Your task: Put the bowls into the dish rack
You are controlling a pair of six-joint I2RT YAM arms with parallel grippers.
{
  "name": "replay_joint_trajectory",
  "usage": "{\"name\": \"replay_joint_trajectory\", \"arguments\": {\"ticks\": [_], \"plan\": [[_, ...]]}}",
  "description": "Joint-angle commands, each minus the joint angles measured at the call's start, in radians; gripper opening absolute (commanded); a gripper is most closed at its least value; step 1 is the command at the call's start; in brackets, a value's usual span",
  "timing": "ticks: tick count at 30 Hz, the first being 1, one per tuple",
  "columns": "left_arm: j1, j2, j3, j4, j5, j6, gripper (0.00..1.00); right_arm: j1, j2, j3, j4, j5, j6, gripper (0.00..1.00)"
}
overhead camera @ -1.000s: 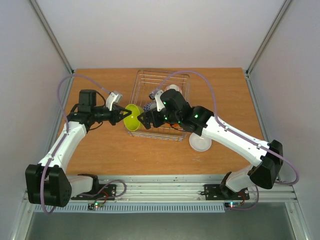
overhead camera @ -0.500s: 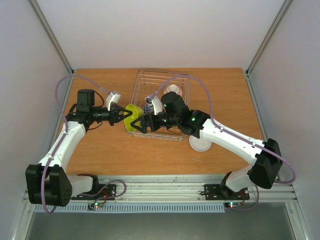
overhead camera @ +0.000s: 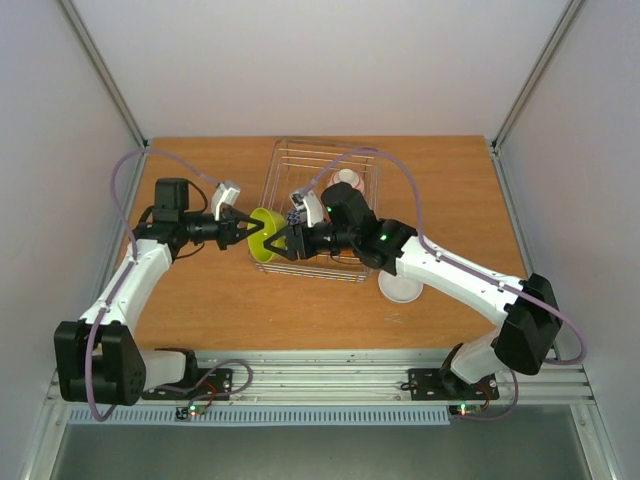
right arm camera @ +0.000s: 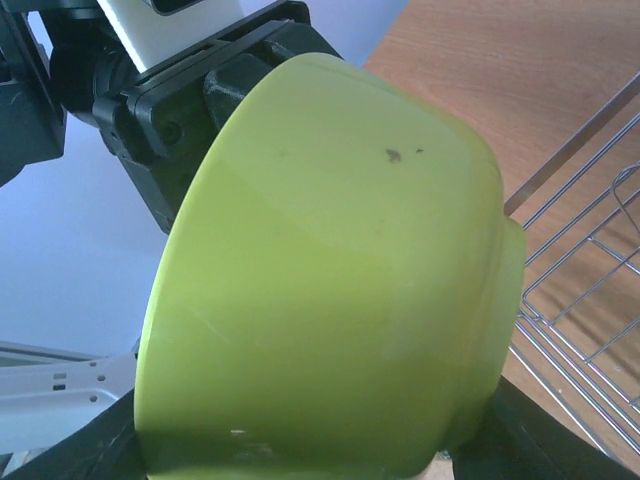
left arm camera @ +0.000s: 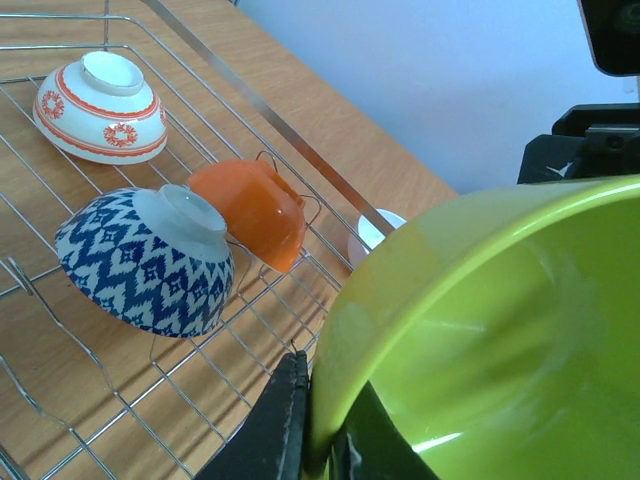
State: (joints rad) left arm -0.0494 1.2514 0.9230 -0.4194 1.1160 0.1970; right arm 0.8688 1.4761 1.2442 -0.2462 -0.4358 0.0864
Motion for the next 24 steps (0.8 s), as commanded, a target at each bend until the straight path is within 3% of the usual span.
{"name": "replay_joint_trajectory", "arguments": {"ticks": [1, 4, 5, 7, 10, 16, 24], "plan": [[-0.001, 0.001, 0.013, 0.018, 0.077, -0.005, 0.01, 0.001, 0.010, 0.000, 0.029, -0.023, -0.029, 0.04], [-0.001, -0.009, 0.012, 0.020, 0.007, -0.005, 0.02, 0.001, 0.010, 0.009, 0.015, -0.001, -0.047, 0.01], [-0.001, -0.014, 0.011, 0.026, -0.027, -0.012, 0.10, 0.001, 0.010, 0.018, -0.005, 0.018, -0.057, 0.01], [-0.002, -0.031, 0.010, 0.030, -0.095, -0.022, 0.50, -0.003, 0.017, 0.054, -0.065, 0.077, -0.089, 0.01], [-0.002, -0.066, 0.002, 0.047, -0.197, -0.036, 0.70, -0.033, 0.061, 0.153, -0.217, 0.178, -0.144, 0.01], [-0.002, -0.098, 0.003, 0.047, -0.335, -0.040, 0.76, -0.133, 0.252, 0.436, -0.489, 0.370, -0.235, 0.01], [-0.002, -0.095, -0.006, 0.061, -0.344, -0.043, 0.77, -0.158, 0.567, 0.879, -0.684, 0.682, -0.394, 0.01]]}}
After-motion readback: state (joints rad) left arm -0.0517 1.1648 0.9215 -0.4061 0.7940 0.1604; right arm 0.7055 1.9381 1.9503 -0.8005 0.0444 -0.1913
